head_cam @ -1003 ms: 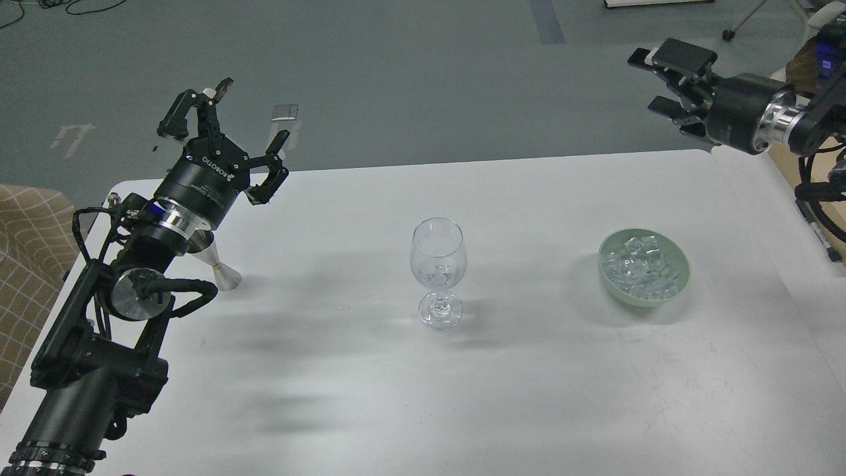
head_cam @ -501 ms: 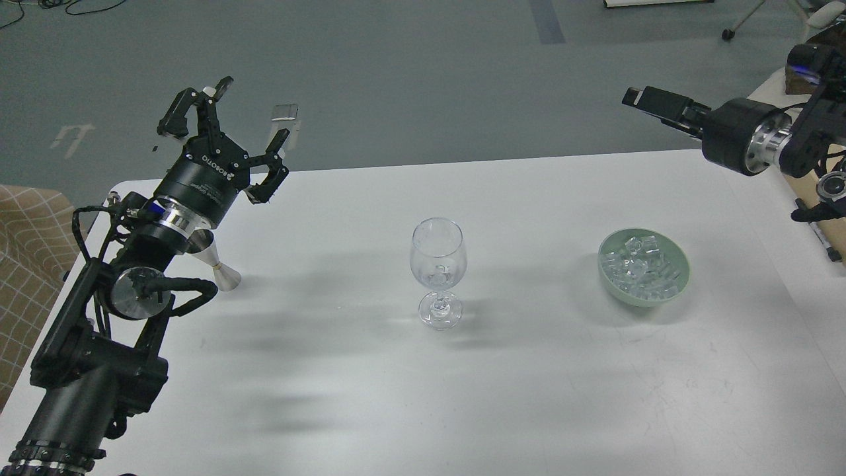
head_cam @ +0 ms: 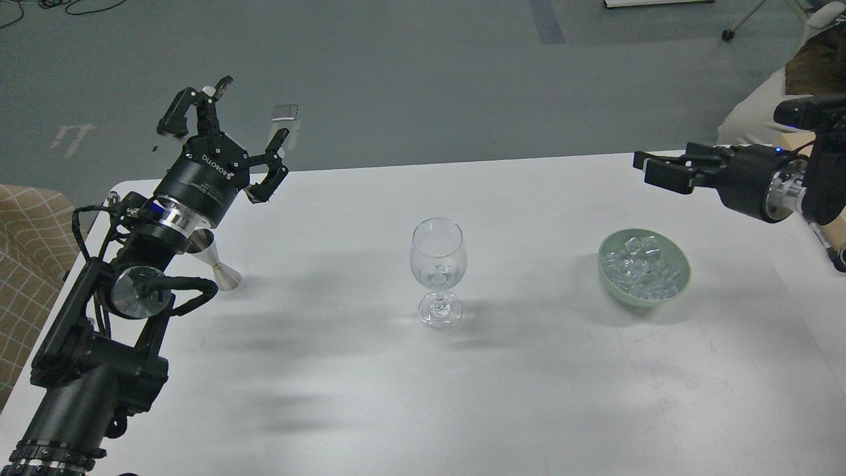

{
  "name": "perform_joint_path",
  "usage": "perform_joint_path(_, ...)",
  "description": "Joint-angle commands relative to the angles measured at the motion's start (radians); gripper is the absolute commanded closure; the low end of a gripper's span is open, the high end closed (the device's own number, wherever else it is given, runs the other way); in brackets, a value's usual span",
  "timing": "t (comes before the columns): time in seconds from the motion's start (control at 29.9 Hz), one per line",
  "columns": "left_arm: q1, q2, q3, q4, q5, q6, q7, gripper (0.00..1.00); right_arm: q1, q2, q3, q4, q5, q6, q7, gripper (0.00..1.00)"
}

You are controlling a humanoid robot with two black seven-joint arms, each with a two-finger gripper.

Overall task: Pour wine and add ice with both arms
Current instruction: 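Lower the right hand into the ice bowl and grasp ice cubes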

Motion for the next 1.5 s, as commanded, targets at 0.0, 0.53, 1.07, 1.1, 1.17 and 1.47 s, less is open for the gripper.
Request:
perform_joint_path(0.0,0.002,0.0,0.001,0.0,-0.001,0.0,0.0,0.02,-0.039,-0.005,0.0,0.011,-0.059,-0.001,0.001,0.12)
perform_joint_path(0.53,0.009,0.0,-0.004,0.0,-0.001,0.002,-0.002,0.02,-0.183,0.011,-0.003,0.023,-0.219,-0.035,0.001,0.2)
perform_joint_path(1.07,0.008,0.0,-0.004,0.0,-0.001,0.002,0.0,0.02,-0.206,0.087,-0.017,-0.021,-0.29,-0.034,0.0,0.26)
perform_joint_path(1.1,0.008,0.0,-0.004,0.0,-0.001,0.002,0.0,0.02,-0.204,0.09,-0.019,-0.023,-0.296,-0.034,0.0,0.27)
perform_joint_path(1.17,0.008,0.0,-0.004,0.0,-0.001,0.002,0.0,0.02,-0.201,0.092,-0.022,-0.034,-0.302,-0.034,0.001,0.33)
perform_joint_path(1.47,0.008,0.0,-0.004,0.0,-0.001,0.002,0.0,0.02,-0.195,0.124,-0.037,-0.052,-0.302,-0.031,0.0,0.38)
